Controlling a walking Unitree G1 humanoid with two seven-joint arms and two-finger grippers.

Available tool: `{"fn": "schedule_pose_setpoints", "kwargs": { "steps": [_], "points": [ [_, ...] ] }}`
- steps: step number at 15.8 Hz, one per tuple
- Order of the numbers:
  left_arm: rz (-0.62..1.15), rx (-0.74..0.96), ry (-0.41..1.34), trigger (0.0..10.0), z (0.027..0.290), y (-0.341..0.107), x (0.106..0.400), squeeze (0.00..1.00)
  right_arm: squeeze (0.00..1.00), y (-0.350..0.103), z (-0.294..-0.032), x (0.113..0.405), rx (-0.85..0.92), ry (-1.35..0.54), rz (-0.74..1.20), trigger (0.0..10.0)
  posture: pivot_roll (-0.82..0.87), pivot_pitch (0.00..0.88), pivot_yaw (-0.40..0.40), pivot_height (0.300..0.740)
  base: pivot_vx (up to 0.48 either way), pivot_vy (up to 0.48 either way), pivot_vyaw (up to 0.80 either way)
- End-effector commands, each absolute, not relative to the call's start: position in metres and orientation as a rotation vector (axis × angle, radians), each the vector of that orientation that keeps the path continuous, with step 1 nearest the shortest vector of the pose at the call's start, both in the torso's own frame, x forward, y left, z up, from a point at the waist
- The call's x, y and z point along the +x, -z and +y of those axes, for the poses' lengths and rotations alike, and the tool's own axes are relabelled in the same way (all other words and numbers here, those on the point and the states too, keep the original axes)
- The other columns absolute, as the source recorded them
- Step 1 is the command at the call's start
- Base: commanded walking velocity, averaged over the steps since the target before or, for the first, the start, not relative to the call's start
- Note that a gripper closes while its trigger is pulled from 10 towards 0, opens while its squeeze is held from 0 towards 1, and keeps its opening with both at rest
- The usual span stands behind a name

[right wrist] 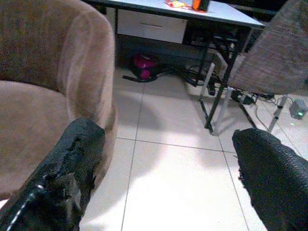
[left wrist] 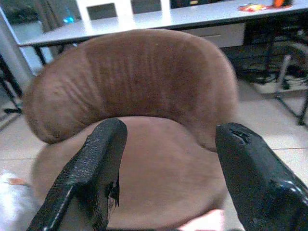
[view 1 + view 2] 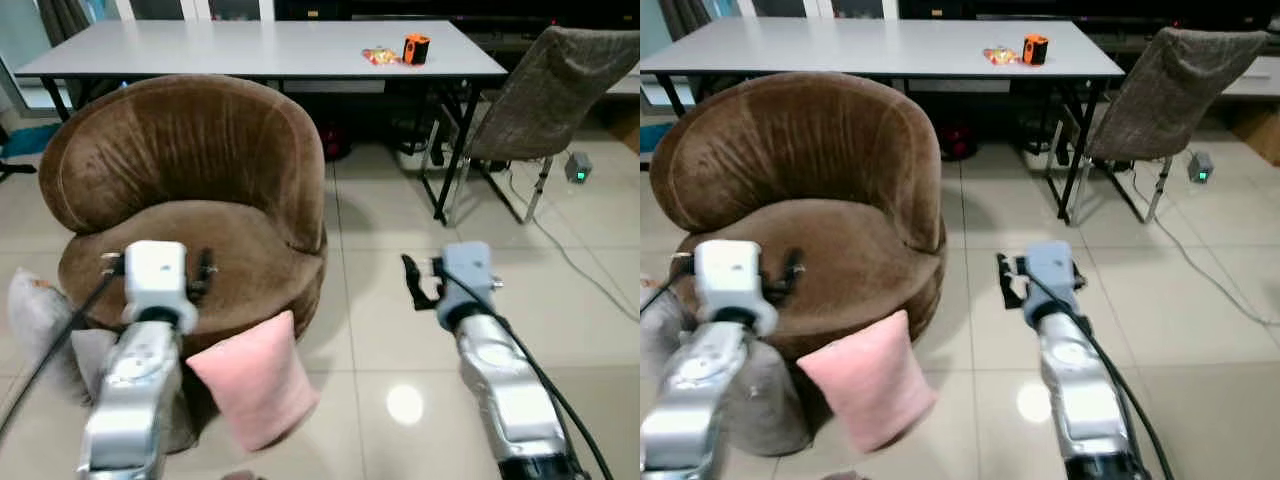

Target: Move the pillow to the sofa from floor

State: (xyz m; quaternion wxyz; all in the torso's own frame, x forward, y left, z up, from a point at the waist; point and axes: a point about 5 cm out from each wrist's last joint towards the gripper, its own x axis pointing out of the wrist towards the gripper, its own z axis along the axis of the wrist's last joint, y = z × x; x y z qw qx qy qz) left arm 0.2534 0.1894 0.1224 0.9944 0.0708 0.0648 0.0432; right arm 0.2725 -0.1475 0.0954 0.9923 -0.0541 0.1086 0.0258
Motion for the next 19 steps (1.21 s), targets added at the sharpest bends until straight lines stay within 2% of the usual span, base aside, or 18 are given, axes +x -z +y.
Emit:
{"fn": "schedule_pose_setpoints", "kwargs": {
  "steps": [1, 3, 6, 8, 11, 14, 19],
  "points": [
    [0.107, 0.154, -0.089, 10.0, 0.193, -0.128, 0.254, 0.0, 0.0, -0.102, -0.138, 0.275, -0.081, -0.095, 0.202, 10.0, -0.12, 0.0, 0.002, 0.74, 0.0, 0.0, 0.0],
    [0.119, 0.185, -0.077, 10.0, 0.19, -0.124, 0.253, 0.0, 0.0, -0.099, -0.133, 0.274, -0.089, -0.136, 0.212, 10.0, -0.12, 0.0, -0.001, 0.74, 0.0, 0.0, 0.4],
    [0.099, 0.182, -0.051, 10.0, 0.186, -0.125, 0.255, 0.0, 0.0, -0.101, -0.14, 0.277, -0.082, -0.097, 0.195, 10.0, -0.12, 0.0, -0.005, 0.74, 0.0, 0.0, 0.8],
    [0.092, 0.201, -0.075, 10.0, 0.191, -0.126, 0.255, 0.0, 0.0, -0.105, -0.143, 0.279, -0.19, -0.072, 0.155, 10.0, -0.12, 0.0, -0.019, 0.74, 0.0, 0.0, 0.8],
    [0.119, 0.201, -0.104, 10.0, 0.196, -0.119, 0.24, 0.0, 0.0, -0.107, -0.148, 0.28, -0.239, -0.047, 0.098, 10.0, -0.08, 0.0, -0.048, 0.74, 0.0, 0.0, 0.67],
    [0.141, 0.183, -0.061, 10.0, 0.194, -0.116, 0.232, 0.0, 0.0, -0.102, -0.148, 0.278, -0.178, -0.055, 0.133, 10.0, -0.07, 0.0, -0.055, 0.74, 0.0, 0.0, 0.65],
    [0.144, 0.177, -0.03, 10.0, 0.193, -0.117, 0.233, 0.0, 0.0, -0.103, -0.146, 0.276, -0.069, -0.037, 0.142, 10.0, -0.08, 0.0, -0.026, 0.74, 0.099, 0.0, 0.0]
  ]
}}
